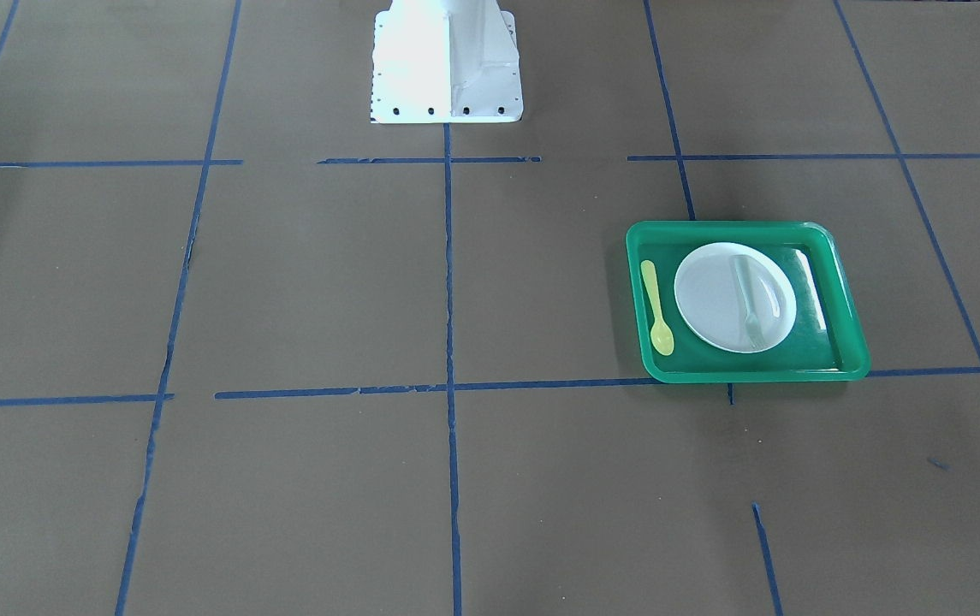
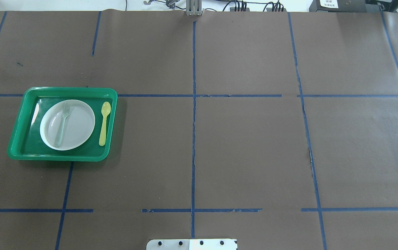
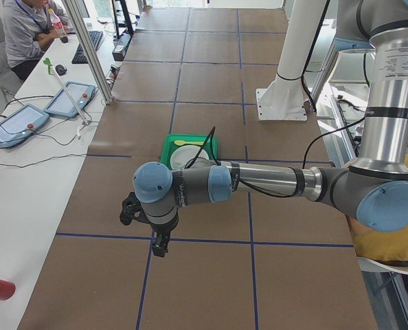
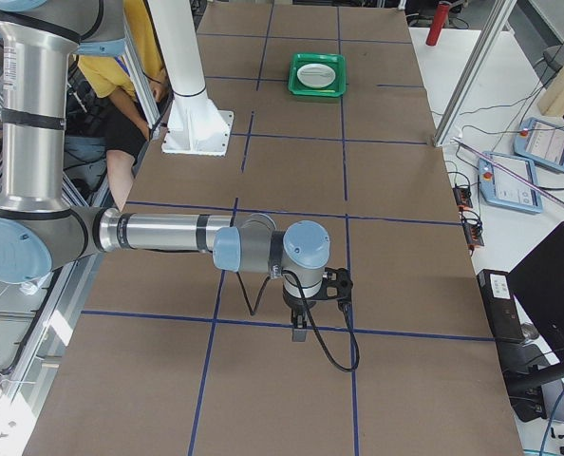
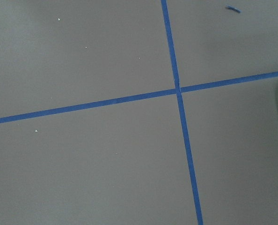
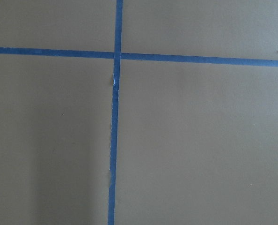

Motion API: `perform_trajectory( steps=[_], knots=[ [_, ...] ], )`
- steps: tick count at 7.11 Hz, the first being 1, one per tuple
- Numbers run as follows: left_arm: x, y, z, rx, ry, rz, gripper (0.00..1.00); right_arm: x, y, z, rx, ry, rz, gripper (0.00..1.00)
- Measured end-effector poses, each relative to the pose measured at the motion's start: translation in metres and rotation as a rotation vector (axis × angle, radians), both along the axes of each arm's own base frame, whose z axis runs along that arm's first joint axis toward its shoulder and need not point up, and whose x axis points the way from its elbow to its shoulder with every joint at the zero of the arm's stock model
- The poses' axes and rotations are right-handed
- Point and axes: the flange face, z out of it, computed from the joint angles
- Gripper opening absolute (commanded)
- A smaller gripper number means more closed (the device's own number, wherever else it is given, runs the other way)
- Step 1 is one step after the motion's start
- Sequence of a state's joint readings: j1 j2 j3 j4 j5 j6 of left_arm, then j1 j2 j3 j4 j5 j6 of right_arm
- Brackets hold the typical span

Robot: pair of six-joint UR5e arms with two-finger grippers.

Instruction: Place fork

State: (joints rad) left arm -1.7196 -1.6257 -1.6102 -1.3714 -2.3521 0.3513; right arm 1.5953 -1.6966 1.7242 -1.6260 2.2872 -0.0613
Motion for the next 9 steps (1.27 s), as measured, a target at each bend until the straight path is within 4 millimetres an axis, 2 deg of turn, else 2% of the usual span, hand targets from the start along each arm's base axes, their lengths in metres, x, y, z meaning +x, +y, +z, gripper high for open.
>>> perform_trajectory(
  steps=[5, 6, 7, 8, 9],
  knots=[
    [-0.009, 0.001, -0.009, 0.013, -0.125, 0.000, 1.00, 0.000, 0.000, 0.000, 0.000, 0.000, 0.000, 1.00],
    [-0.004, 0.000, -0.013, 0.037, -0.135, 0.009, 1.00, 0.000, 0.000, 0.000, 0.000, 0.000, 0.000, 1.00],
    [0.012, -0.006, -0.019, 0.064, -0.121, 0.020, 0.98, 0.000, 0.000, 0.000, 0.000, 0.000, 0.000, 1.00],
    [0.046, -0.015, -0.032, 0.059, -0.076, 0.018, 0.98, 0.000, 0.000, 0.000, -0.001, 0.000, 0.001, 1.00],
    [0.098, -0.025, -0.053, 0.035, -0.036, 0.010, 0.98, 0.000, 0.000, 0.000, 0.000, 0.000, 0.001, 1.00]
  ],
)
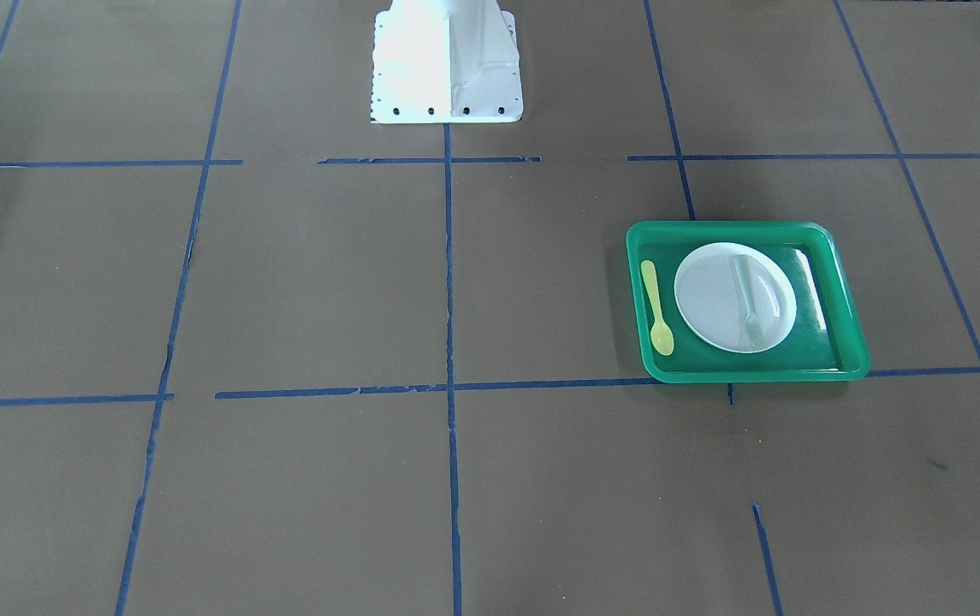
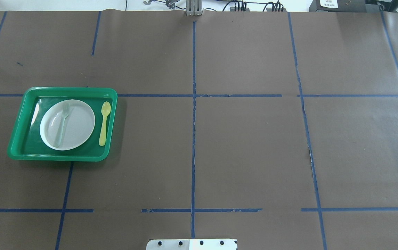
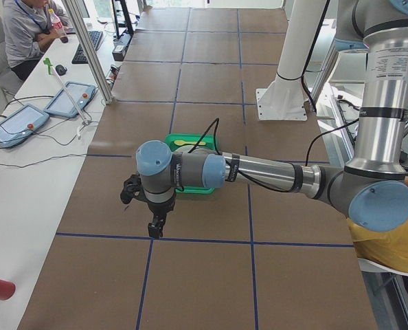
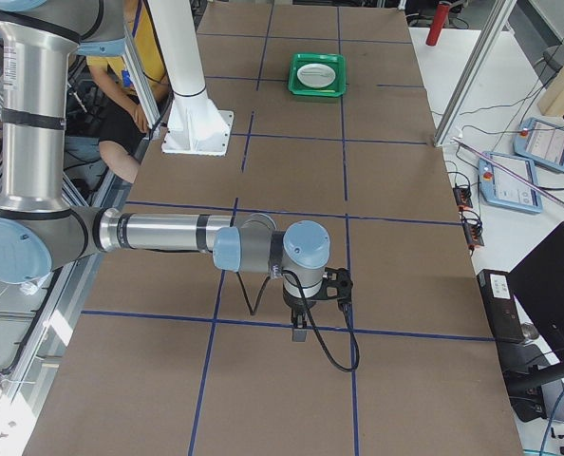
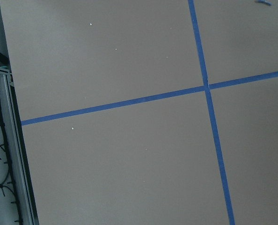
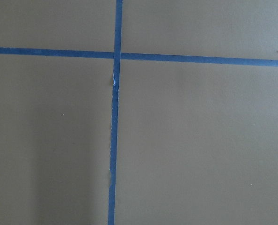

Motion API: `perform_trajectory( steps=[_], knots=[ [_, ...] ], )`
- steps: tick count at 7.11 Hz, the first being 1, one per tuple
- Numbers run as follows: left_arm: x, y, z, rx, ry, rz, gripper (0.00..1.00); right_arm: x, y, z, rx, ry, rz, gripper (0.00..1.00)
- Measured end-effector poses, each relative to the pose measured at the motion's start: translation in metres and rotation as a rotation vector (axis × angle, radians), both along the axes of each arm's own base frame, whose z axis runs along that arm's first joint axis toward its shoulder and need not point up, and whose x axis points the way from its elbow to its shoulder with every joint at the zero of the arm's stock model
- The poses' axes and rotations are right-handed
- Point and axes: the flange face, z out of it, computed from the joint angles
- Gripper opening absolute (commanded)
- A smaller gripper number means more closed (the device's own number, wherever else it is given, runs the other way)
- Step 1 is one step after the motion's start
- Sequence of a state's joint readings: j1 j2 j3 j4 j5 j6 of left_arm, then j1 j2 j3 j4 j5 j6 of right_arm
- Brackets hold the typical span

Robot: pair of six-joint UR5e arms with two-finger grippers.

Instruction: Place fork

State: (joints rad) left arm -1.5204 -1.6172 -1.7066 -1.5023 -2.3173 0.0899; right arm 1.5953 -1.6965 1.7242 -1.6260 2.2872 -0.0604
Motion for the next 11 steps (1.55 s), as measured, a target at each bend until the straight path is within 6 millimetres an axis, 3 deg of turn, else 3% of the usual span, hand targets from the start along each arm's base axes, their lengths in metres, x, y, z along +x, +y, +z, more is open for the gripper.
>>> perform_trajectory(
  steps=[4, 6, 8, 11],
  knots=[
    [0.209, -0.004, -0.076, -0.088, 0.052, -0.061, 0.90, 0.000, 0.000, 0.000, 0.001, 0.000, -0.001, 1.00],
    [0.284, 0.002, -0.098, -0.105, 0.058, -0.029, 0.86, 0.000, 0.000, 0.000, 0.000, 0.000, 0.000, 1.00],
    [0.334, -0.001, -0.102, -0.135, 0.057, 0.000, 0.81, 0.000, 0.000, 0.000, 0.001, 0.000, -0.001, 1.00],
    [0.371, -0.003, -0.090, -0.136, 0.056, 0.041, 0.76, 0.000, 0.000, 0.000, 0.001, 0.000, -0.001, 1.00]
  ],
)
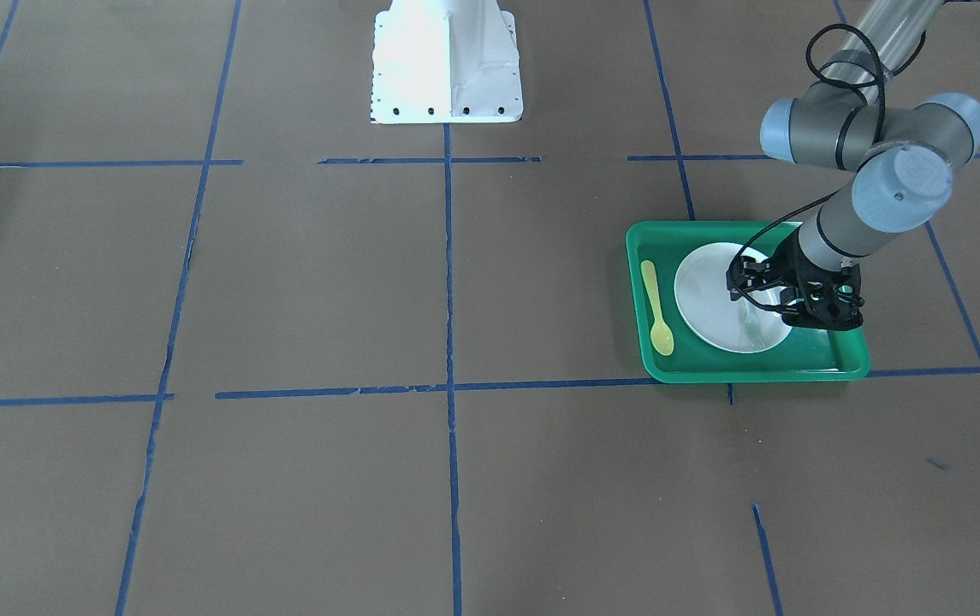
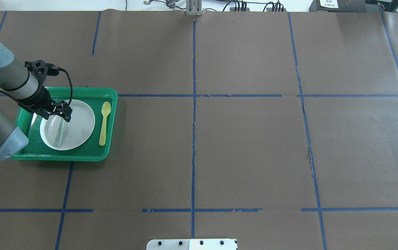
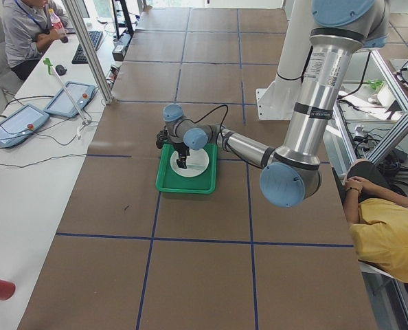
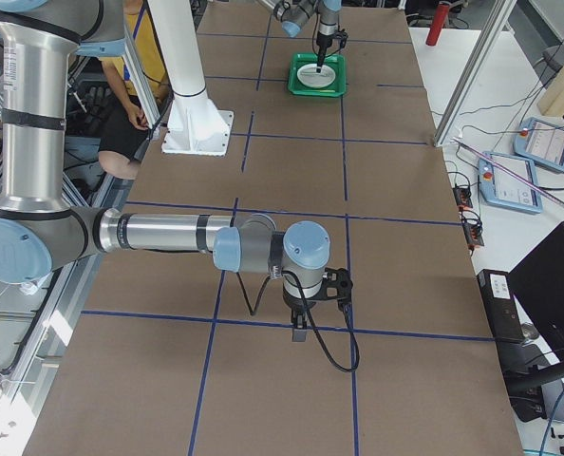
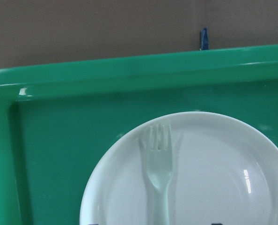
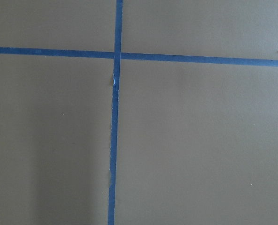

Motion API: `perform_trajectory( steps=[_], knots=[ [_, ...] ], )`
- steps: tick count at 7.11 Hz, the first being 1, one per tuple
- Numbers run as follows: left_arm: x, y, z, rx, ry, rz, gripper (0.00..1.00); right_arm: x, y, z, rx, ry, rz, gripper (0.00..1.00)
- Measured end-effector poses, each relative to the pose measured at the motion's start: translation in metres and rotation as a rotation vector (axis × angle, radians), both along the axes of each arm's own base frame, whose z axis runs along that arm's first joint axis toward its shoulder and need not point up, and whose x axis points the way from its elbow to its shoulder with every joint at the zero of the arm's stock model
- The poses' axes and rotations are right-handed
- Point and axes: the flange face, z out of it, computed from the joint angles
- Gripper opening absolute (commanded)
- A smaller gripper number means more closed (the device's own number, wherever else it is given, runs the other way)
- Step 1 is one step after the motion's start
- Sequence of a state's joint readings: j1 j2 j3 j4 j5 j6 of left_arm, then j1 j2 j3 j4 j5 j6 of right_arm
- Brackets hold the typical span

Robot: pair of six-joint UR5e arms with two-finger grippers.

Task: Place fork
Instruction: 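Lower the left gripper onto the white fork lying on the plate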

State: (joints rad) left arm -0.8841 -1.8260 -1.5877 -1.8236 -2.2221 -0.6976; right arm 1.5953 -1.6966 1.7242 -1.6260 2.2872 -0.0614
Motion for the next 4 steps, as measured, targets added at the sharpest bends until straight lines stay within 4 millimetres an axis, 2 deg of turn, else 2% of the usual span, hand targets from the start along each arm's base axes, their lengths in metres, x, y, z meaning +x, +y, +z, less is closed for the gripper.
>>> perform_trajectory(
  steps=[1, 2, 3, 4],
  knots=[
    [0.0060, 0.0005, 0.0069, 0.005, 0.005, 0.008, 0.71, 0.0000, 0.0000, 0.0000, 0.000, 0.000, 0.000, 1.00],
    [0.0101, 0.0015, 0.0100, 0.011, 0.010, 0.014, 0.53, 0.0000, 0.0000, 0.0000, 0.000, 0.000, 0.000, 1.00],
    [0.0118, 0.0020, 0.0111, 0.015, 0.013, 0.018, 0.29, 0.0000, 0.0000, 0.0000, 0.000, 0.000, 0.000, 1.00],
    [0.0118, 0.0022, 0.0120, 0.018, 0.014, 0.020, 0.15, 0.0000, 0.0000, 0.0000, 0.000, 0.000, 0.000, 1.00]
  ],
)
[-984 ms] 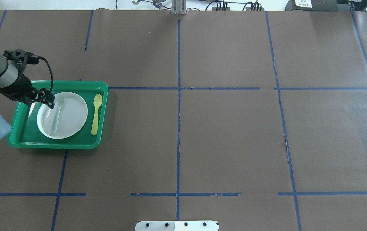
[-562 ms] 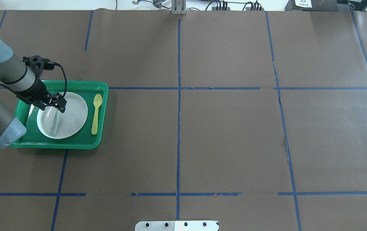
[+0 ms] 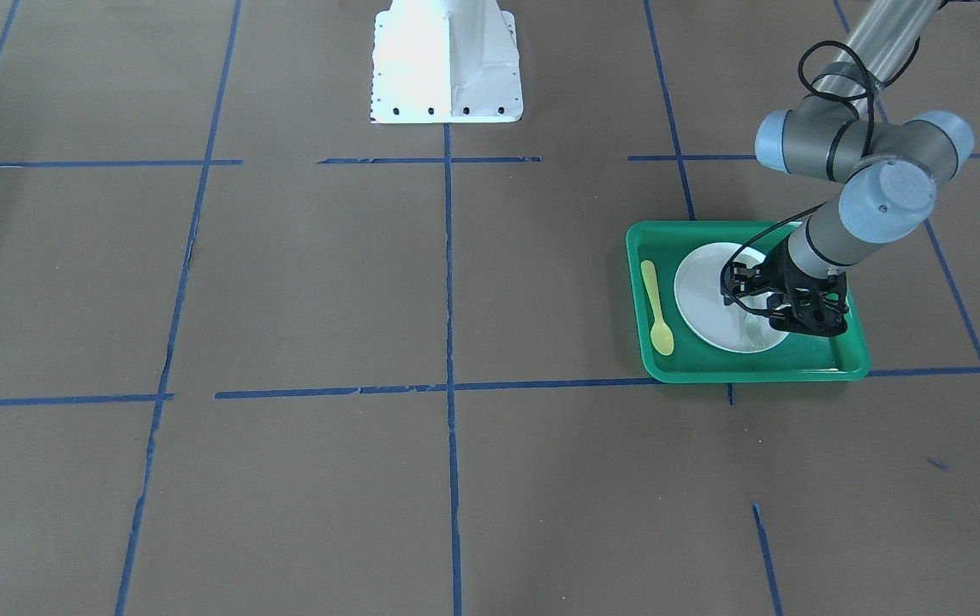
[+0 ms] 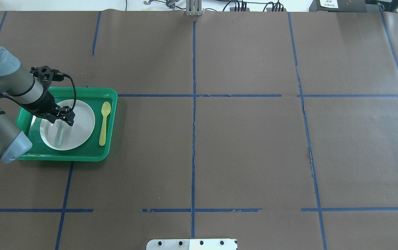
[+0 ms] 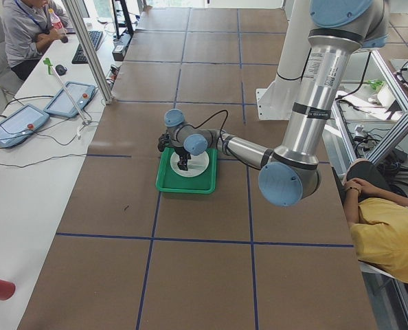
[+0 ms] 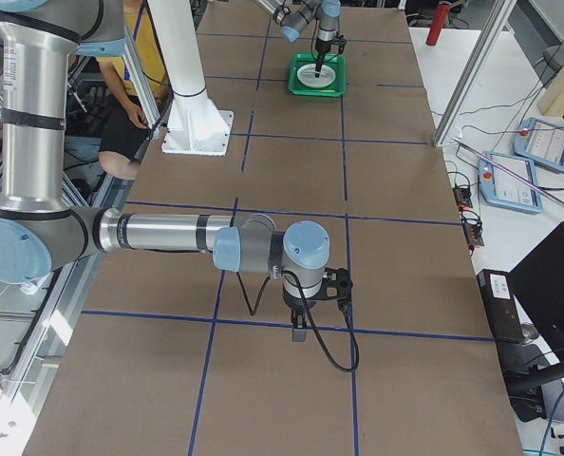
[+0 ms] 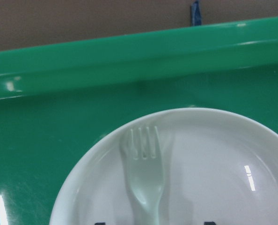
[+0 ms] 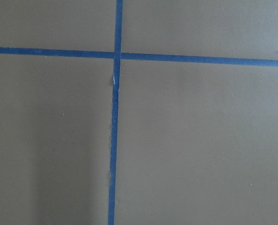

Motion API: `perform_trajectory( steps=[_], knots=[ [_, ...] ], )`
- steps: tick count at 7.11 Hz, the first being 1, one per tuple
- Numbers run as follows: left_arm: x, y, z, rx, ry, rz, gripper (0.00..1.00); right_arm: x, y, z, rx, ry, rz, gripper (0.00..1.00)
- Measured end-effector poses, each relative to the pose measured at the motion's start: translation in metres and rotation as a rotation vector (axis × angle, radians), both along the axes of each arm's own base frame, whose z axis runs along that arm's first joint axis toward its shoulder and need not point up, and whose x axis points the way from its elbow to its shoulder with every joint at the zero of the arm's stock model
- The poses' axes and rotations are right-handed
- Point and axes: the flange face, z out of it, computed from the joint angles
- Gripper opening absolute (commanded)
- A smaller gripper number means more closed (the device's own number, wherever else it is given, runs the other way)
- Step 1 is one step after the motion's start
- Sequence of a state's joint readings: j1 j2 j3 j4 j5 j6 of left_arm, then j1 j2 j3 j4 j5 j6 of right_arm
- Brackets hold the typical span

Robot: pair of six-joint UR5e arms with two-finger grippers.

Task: Place fork
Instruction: 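Close the left gripper on the fork handle and lift it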

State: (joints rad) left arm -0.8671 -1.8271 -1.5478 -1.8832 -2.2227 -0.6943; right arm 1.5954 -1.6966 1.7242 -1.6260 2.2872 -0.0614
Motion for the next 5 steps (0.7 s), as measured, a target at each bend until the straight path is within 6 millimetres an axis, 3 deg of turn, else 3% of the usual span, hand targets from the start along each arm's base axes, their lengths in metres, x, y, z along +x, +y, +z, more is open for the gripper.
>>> perform_trajectory(
  steps=[1, 5],
  knots=[
    [0.0000, 0.0008, 0.0019, 0.000, -0.001, 0.002, 0.00, 0.0000, 0.0000, 0.0000, 0.000, 0.000, 0.000, 1.00],
    [-0.0045, 0.0034, -0.0012, 0.008, 0.004, 0.000, 0.00, 0.0000, 0.0000, 0.0000, 0.000, 0.000, 0.000, 1.00]
  ],
)
